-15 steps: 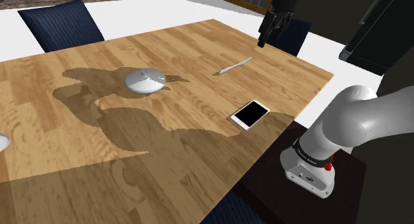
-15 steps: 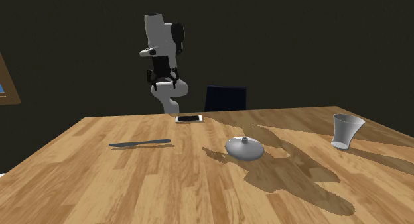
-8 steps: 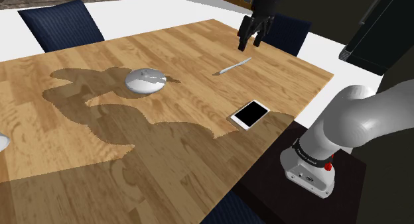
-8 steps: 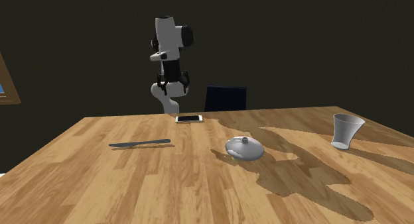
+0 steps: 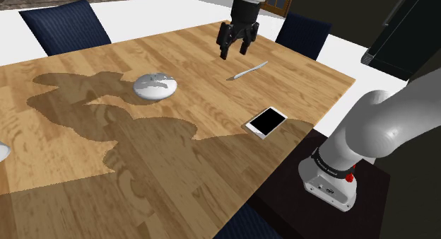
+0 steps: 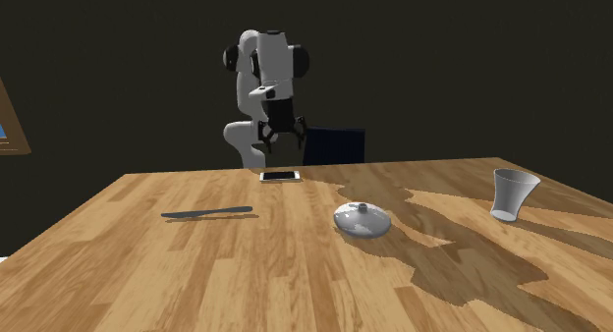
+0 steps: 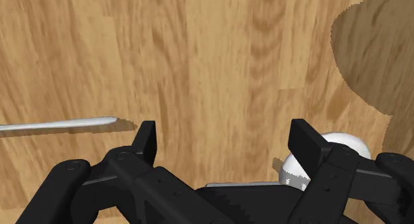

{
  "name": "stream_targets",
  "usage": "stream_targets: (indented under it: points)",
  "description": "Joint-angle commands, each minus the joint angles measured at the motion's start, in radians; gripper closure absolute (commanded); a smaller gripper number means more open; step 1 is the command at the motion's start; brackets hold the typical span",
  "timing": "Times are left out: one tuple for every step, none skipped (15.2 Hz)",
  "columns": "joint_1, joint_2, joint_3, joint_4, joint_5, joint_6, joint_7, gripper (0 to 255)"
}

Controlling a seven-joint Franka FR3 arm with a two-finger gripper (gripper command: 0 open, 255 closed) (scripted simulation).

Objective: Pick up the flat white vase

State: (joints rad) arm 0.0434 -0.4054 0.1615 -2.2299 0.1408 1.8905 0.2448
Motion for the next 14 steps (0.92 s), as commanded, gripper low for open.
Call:
stream_targets:
  points:
    - [0.006,0.063,0.028,0.041,0.0,0.027,0.04,0]
    - [0.009,0.096,0.041,0.065,-0.002,0.039,0.061,0]
    - [0.012,0.13,0.054,0.09,-0.006,0.05,0.081,0]
    - [0.015,0.164,0.066,0.116,-0.01,0.061,0.101,0]
    - [0.018,0.199,0.078,0.143,-0.016,0.07,0.122,0]
    - [0.022,0.234,0.09,0.172,-0.024,0.078,0.143,0]
    - [0.026,0.269,0.1,0.202,-0.033,0.086,0.165,0]
    - [0.03,0.306,0.111,0.233,-0.042,0.092,0.186,0]
    - [0.035,0.342,0.12,0.266,-0.053,0.097,0.208,0]
    - [0.041,0.38,0.128,0.3,-0.065,0.1,0.23,0]
    - [0.047,0.417,0.136,0.336,-0.078,0.103,0.251,0]
    - [0.054,0.456,0.143,0.374,-0.092,0.104,0.273,0]
    - [0.062,0.494,0.149,0.413,-0.106,0.104,0.294,0]
    - [0.071,0.534,0.153,0.454,-0.121,0.102,0.315,0]
